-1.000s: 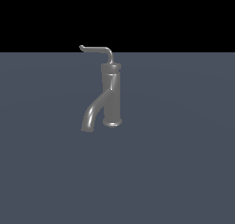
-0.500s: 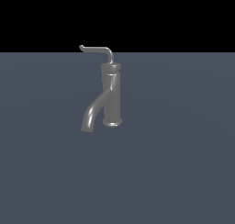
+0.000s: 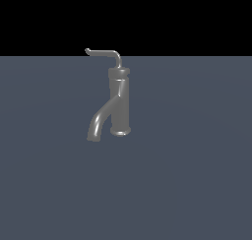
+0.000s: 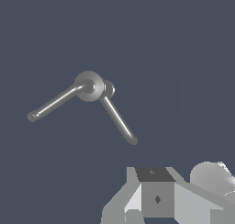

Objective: Turn on the faucet by rotating a designated handle.

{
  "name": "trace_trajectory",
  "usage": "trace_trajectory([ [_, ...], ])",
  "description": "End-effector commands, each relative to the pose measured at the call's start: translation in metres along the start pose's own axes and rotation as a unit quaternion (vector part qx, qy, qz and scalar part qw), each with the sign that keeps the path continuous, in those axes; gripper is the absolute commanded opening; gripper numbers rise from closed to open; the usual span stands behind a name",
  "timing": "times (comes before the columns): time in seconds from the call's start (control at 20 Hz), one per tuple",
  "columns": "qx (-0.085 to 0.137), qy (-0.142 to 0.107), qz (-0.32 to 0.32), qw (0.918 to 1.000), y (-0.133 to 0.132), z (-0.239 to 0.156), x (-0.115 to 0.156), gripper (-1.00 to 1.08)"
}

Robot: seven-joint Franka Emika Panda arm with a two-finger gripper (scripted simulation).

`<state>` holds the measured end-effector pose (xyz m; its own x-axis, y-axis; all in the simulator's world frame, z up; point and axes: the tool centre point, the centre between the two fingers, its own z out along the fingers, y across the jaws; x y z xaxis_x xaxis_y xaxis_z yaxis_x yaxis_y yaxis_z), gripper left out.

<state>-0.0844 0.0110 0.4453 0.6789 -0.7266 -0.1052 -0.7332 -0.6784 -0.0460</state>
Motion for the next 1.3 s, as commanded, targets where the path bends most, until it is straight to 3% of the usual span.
trace_trajectory([
  [0.0,0.0,0.0,0.031,0.9995,-0.012,0.006,0.007,-1.0],
  [0.3,0.0,0.001,0.105,0.9944,-0.04,0.022,0.021,-1.0],
  [0.6,-0.001,0.005,0.178,0.984,-0.067,0.04,0.035,-1.0],
  [0.9,-0.002,0.011,0.25,0.9682,-0.094,0.06,0.047,-1.0],
  [1.25,-0.003,0.023,0.33,0.9436,-0.125,0.087,0.059,-1.0],
])
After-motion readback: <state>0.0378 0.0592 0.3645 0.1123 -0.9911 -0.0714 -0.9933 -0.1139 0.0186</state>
